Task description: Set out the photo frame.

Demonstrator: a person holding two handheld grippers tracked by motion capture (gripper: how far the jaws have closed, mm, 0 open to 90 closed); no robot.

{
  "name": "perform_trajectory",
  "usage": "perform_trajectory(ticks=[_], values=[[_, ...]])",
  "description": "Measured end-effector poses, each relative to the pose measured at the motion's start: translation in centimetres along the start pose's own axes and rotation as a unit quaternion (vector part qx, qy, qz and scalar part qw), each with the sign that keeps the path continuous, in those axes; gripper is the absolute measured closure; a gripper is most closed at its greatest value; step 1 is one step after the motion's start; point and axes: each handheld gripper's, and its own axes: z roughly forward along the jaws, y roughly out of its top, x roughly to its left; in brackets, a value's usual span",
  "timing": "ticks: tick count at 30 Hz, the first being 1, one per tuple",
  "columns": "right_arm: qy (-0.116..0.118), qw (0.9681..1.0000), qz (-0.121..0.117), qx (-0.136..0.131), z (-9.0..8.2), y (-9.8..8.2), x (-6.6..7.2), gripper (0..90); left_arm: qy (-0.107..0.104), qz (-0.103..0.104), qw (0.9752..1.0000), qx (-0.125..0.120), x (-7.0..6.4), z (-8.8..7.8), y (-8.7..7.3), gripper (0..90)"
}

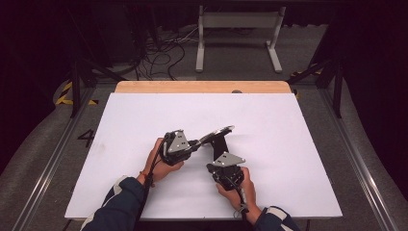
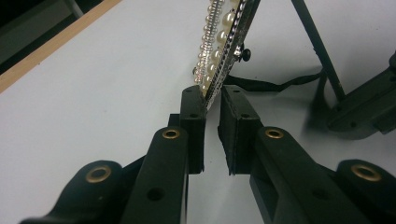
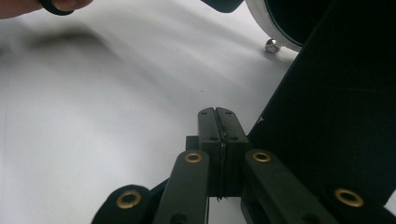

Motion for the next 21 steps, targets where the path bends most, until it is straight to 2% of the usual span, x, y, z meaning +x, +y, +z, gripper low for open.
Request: perform_trajectory(ticks=[2,3,8,21], values=[[-0.004,1.0,0.002,0.001,-0.1,-0.1,-0.1,90.0,0.005,0.004,1.0,0.002,-0.1,-0.1,0.1,80.8],[-0.007,1.0,0.001,0.001,-0.1,-0.1,-0.2,90.0,0.0,0.004,1.0,0.001,0.0,-0.2,0.1,86.6],[-0.011,0.9999,0.01,0.0,-0.4,-0.3,-0.7,90.0,0.0,0.018,0.9998,0.005,-0.4,-0.1,0.4,86.9],[-0.013,0.9998,0.017,0.003,-1.3,-1.0,-2.2,90.0,-0.008,0.025,0.9996,0.005,-1.3,0.2,0.7,85.5]])
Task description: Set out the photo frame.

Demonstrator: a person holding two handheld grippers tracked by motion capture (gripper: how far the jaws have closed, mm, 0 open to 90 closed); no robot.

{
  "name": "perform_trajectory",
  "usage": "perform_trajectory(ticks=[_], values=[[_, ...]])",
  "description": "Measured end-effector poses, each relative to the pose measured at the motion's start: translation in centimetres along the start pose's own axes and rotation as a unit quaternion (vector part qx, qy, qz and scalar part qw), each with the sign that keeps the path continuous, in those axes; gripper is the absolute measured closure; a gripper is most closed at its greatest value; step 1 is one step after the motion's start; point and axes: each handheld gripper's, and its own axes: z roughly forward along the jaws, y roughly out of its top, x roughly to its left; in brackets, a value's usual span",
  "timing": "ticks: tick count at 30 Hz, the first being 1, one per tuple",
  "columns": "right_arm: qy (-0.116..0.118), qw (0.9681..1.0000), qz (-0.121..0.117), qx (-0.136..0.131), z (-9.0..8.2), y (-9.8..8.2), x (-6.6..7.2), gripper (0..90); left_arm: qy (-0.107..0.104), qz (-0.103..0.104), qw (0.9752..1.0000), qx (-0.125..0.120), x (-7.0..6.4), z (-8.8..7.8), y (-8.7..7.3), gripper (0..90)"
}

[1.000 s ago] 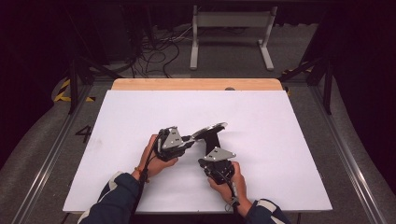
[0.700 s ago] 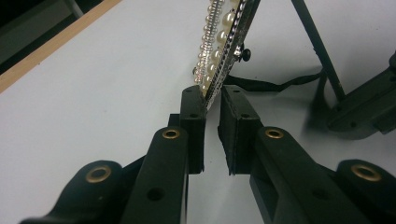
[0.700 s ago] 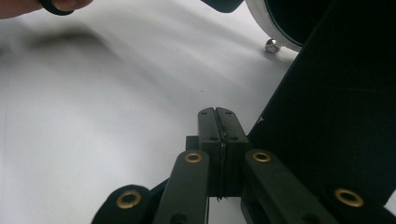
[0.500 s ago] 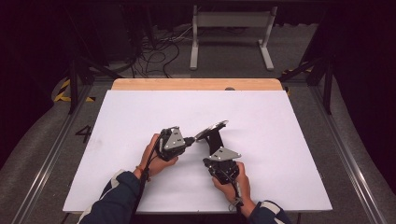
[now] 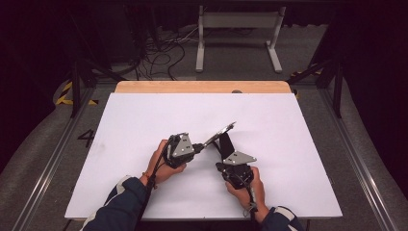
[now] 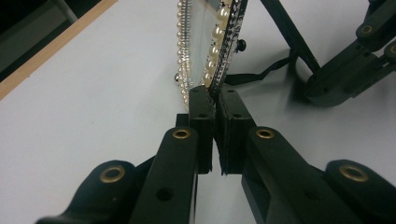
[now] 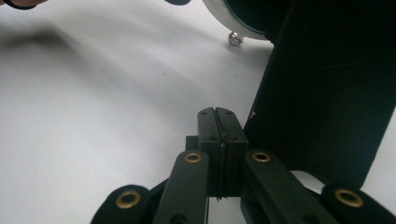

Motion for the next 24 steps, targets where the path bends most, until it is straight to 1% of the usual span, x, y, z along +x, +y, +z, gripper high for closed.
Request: perform_trajectory(ticks=[6,8,9,10,11,13,15,17,21,23,24], values=[[0.001,1.0,0.003,0.003,-0.2,-0.2,-0.6,90.0,-0.003,-0.007,1.0,-0.005,-0.1,0.2,0.0,84.6],[0.002,1.0,0.002,0.003,-0.2,-0.1,-0.6,89.5,-0.002,-0.008,0.9999,-0.011,-0.2,0.3,0.0,79.9],[0.003,1.0,0.001,0.001,-0.3,-0.1,-0.6,88.9,0.001,-0.008,0.9999,-0.007,-0.3,0.4,0.0,75.6],[0.004,1.0,0.001,-0.002,-0.5,0.0,-0.7,88.2,0.002,-0.008,0.9999,-0.007,-0.3,0.6,0.0,73.5],[0.006,1.0,0.002,-0.006,-0.6,0.1,-0.7,87.6,0.004,-0.012,0.9999,-0.007,-0.4,0.8,0.0,69.8],[0.007,0.9999,0.001,-0.015,-1.0,0.3,-0.7,87.6,-0.001,-0.015,0.9998,-0.01,-0.5,1.3,0.1,65.9],[0.01,0.9997,-0.001,-0.024,-1.3,0.4,-0.8,87.6,0.006,-0.018,0.9998,-0.009,-0.6,1.7,0.2,62.7],[0.013,0.9995,-0.007,-0.029,-1.3,0.5,-0.7,87.3,0.008,-0.033,0.9993,-0.014,-0.5,2.0,0.3,62.5],[0.019,0.9995,-0.007,-0.025,-0.9,0.4,-0.7,86.4,0.021,-0.051,0.9981,-0.028,-0.2,2.4,0.4,59.2],[0.02,0.9995,-0.008,-0.023,-0.7,0.3,-0.7,85.9,0.035,-0.058,0.9973,-0.026,0.0,2.7,0.5,55.0],[0.02,0.9995,-0.008,-0.023,-0.7,0.3,-0.7,85.7,0.034,-0.06,0.9973,-0.026,0.0,2.8,0.5,54.4]])
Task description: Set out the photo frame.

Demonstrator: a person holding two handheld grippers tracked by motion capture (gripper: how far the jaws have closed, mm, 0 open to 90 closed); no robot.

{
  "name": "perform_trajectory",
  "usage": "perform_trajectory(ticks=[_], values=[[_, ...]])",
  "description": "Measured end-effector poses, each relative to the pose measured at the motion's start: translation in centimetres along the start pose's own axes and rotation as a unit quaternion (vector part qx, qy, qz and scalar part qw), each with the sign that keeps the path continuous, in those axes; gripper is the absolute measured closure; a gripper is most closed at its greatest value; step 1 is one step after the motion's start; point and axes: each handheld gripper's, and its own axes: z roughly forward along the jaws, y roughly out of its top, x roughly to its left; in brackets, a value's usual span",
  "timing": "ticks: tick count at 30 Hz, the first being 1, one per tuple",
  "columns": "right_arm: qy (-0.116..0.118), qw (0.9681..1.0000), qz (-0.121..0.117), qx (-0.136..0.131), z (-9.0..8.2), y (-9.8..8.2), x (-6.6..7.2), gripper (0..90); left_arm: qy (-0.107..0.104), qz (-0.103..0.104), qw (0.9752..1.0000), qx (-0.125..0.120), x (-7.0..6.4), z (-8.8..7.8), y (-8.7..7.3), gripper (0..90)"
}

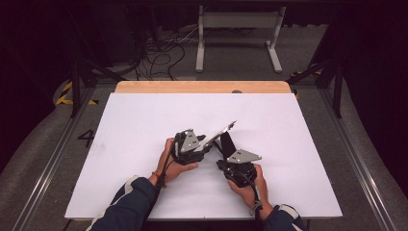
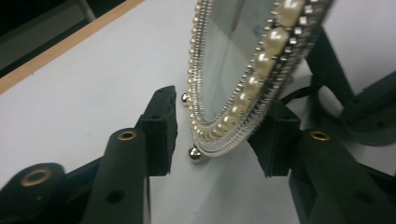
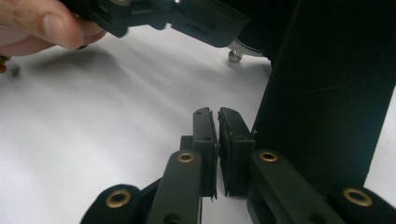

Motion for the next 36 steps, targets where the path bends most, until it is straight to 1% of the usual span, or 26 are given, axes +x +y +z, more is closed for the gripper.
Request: perform_trajectory(ticks=[2,4,5,6,7,8,9,10,11,14,15,16,17,18,20,21,23,25,26,27,30,32,34,36], values=[[0.0,1.0,0.0,0.0,0.0,0.0,0.0,85.3,-0.001,-0.006,1.0,-0.005,0.0,0.2,0.0,55.8],[0.002,1.0,0.001,-0.001,0.0,0.0,0.0,84.9,-0.001,-0.006,1.0,-0.005,0.0,0.3,0.0,56.3],[0.001,1.0,0.0,0.0,0.1,-0.1,0.1,84.6,-0.002,-0.005,1.0,-0.005,-0.1,0.3,0.1,58.0],[0.0,1.0,0.0,0.002,0.3,-0.1,0.1,84.5,-0.002,0.0,1.0,-0.001,-0.2,0.4,0.1,62.6],[0.0,1.0,0.0,0.002,0.3,-0.1,0.1,84.5,0.001,0.004,1.0,0.0,-0.3,0.5,0.1,62.6],[0.0,1.0,0.0,0.002,0.3,-0.2,0.1,84.5,-0.002,0.006,1.0,0.0,-0.4,0.5,0.1,65.4],[-0.002,1.0,-0.001,0.003,0.4,-0.2,0.2,84.6,-0.007,0.015,0.9999,0.004,-0.5,0.4,0.1,68.8],[-0.003,1.0,-0.001,0.002,0.4,-0.2,0.2,84.7,-0.007,0.021,0.9998,0.005,-0.6,0.4,0.1,73.5],[-0.006,1.0,-0.002,0.003,0.5,-0.2,0.2,84.9,-0.003,0.027,0.9996,0.006,-0.7,0.4,0.1,75.3],[-0.012,0.9999,-0.005,0.003,0.5,-0.3,0.2,86.6,0.009,0.041,0.999,0.013,-0.9,0.3,0.2,77.0],[-0.013,0.9999,-0.007,0.005,0.5,-0.3,0.2,87.3,0.013,0.042,0.9989,0.014,-0.9,0.2,0.2,77.5],[-0.013,0.9999,-0.007,0.007,0.5,-0.3,0.1,88.2,0.013,0.042,0.9989,0.015,-1.0,0.2,0.2,77.7],[-0.015,0.9998,-0.007,0.009,0.5,-0.3,0.2,88.4,0.016,0.051,0.9985,0.016,-1.1,0.1,0.2,77.9],[-0.016,0.9998,-0.007,0.011,0.5,-0.3,0.2,88.5,0.016,0.051,0.9985,0.016,-1.1,0.1,0.2,78.4],[-0.018,0.9997,-0.008,0.014,0.6,-0.3,0.2,89.1,0.027,0.064,0.9973,0.024,-1.4,-0.1,0.2,78.7],[-0.018,0.9997,-0.008,0.017,0.6,-0.3,0.2,89.5,0.029,0.07,0.9969,0.024,-1.5,-0.2,0.2,78.9],[-0.017,0.9997,-0.007,0.019,0.6,-0.3,0.2,89.7,0.037,0.074,0.9962,0.03,-1.8,-0.5,0.2,79.4],[-0.016,0.9997,-0.007,0.019,0.5,-0.2,0.2,90.0,0.041,0.085,0.9949,0.037,-2.2,-1.0,0.3,80.1],[-0.018,0.9996,-0.008,0.021,0.5,-0.2,0.3,90.0,0.046,0.087,0.9942,0.041,-2.4,-1.2,0.2,80.4],[-0.016,0.9995,-0.008,0.024,0.5,-0.1,0.3,90.0,0.048,0.091,0.9938,0.044,-2.4,-1.4,0.2,80.3],[-0.009,0.9994,-0.012,0.031,0.6,-0.1,0.6,90.0,0.054,0.089,0.9933,0.05,-2.6,-1.7,0.1,80.5],[-0.006,0.9992,-0.019,0.036,0.6,-0.1,0.7,90.0,0.059,0.086,0.9932,0.052,-2.9,-1.9,0.0,80.4],[-0.004,0.9991,-0.019,0.037,0.6,-0.1,0.7,90.0,0.062,0.09,0.9925,0.055,-3.0,-2.1,0.0,80.2],[-0.001,0.9991,-0.018,0.039,0.6,-0.2,0.5,90.0,0.065,0.086,0.9925,0.058,-3.2,-2.2,0.0,79.7]])
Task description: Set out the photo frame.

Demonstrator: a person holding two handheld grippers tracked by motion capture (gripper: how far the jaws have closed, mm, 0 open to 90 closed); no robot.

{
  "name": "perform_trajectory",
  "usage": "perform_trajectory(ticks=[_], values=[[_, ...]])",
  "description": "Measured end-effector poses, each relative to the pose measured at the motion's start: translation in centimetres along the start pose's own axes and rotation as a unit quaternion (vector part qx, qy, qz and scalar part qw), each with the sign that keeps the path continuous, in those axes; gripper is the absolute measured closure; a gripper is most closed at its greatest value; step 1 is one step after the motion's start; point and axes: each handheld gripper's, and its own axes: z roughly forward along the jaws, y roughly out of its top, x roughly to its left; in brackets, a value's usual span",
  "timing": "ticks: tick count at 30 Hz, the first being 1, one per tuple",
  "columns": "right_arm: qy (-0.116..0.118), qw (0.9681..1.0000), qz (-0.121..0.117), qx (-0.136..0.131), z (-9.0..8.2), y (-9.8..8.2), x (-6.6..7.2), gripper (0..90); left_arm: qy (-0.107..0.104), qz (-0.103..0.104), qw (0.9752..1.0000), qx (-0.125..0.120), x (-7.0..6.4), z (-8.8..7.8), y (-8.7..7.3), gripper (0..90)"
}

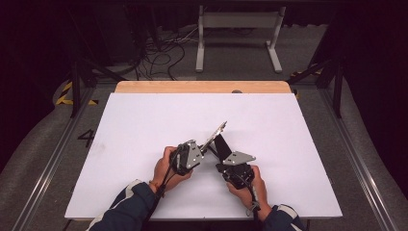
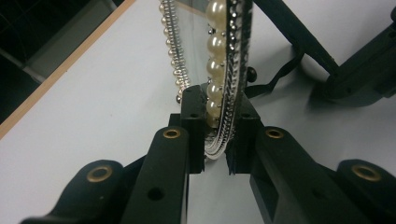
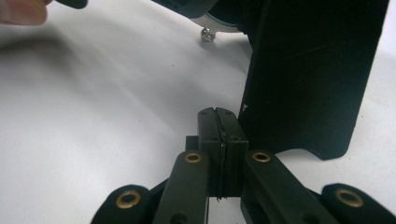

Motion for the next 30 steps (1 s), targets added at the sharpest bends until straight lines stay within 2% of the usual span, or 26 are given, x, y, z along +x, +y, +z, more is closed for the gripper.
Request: perform_trajectory(ticks=[4,7,11,15,18,24,30], values=[[-0.003,1.0,0.001,-0.001,0.0,-0.1,0.0,90.0,0.005,-0.011,0.9999,0.001,-0.2,0.0,0.0,79.2],[-0.004,0.9999,0.008,-0.01,0.1,-0.1,0.1,89.4,0.001,-0.02,0.9998,-0.005,0.0,0.1,0.0,79.2],[-0.011,0.9998,0.004,-0.017,0.2,0.1,0.4,90.0,0.0,-0.022,0.9997,-0.007,0.1,0.2,-0.1,77.0],[-0.024,0.9995,0.002,-0.022,0.2,0.0,0.4,90.0,-0.011,-0.024,0.9996,-0.014,0.2,0.3,-0.1,73.4],[-0.022,0.9996,-0.001,-0.02,0.1,0.0,0.3,90.0,-0.017,-0.027,0.9993,-0.018,0.3,0.3,-0.1,73.6],[-0.025,0.9995,0.004,-0.02,-0.1,-0.2,-0.6,90.0,-0.039,-0.037,0.9981,-0.029,0.6,0.2,-0.2,73.6],[-0.027,0.9994,0.005,-0.023,-0.3,-0.4,-1.4,90.0,-0.047,-0.045,0.9973,-0.034,0.5,0.3,-0.1,71.7]])
